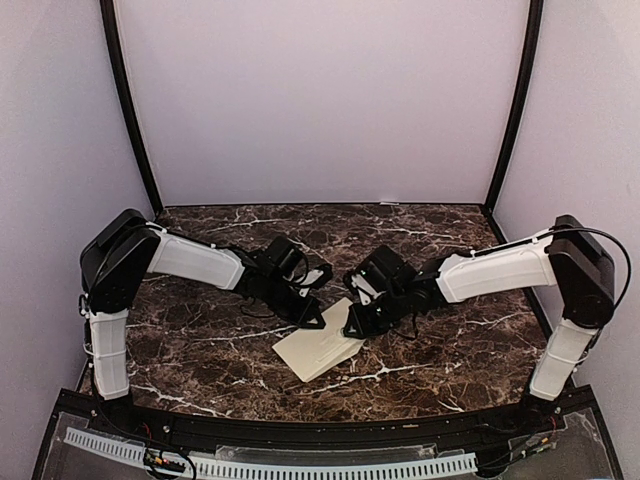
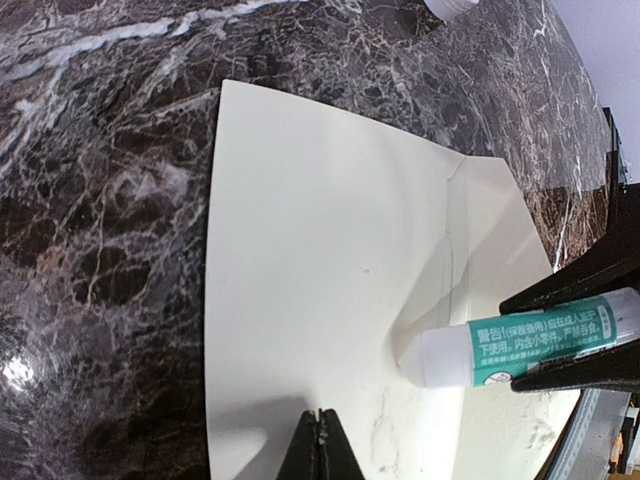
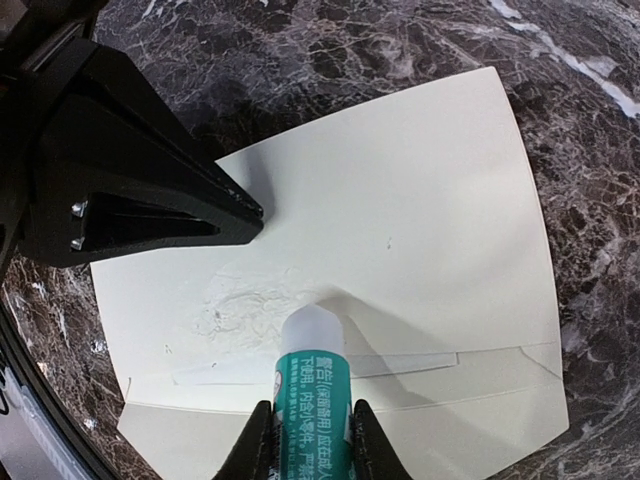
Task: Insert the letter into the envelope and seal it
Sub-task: Paint the envelope at the center of the board.
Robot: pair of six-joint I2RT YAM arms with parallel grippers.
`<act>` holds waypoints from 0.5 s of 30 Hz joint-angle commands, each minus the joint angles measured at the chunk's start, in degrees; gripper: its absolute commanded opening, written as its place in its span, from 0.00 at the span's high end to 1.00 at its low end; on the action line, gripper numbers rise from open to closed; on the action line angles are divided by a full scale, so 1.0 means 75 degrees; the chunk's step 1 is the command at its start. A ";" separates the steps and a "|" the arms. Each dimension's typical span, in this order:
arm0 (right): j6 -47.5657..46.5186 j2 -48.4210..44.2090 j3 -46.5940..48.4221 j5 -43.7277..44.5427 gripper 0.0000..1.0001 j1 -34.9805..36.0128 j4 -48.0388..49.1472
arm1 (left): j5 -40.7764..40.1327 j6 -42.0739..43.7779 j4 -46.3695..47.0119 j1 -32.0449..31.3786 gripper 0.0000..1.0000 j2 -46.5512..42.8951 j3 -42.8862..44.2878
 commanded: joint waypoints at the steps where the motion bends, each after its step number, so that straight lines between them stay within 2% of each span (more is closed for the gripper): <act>1: -0.0136 -0.0132 0.0258 -0.0138 0.96 0.0152 0.0059 | -0.0306 -0.0026 -0.0631 -0.0050 1.00 0.0297 -0.0057; 15: 0.0028 0.0468 0.0512 -0.0635 0.96 0.0511 0.0444 | -0.0319 -0.0081 -0.0633 -0.0048 1.00 0.0297 -0.0056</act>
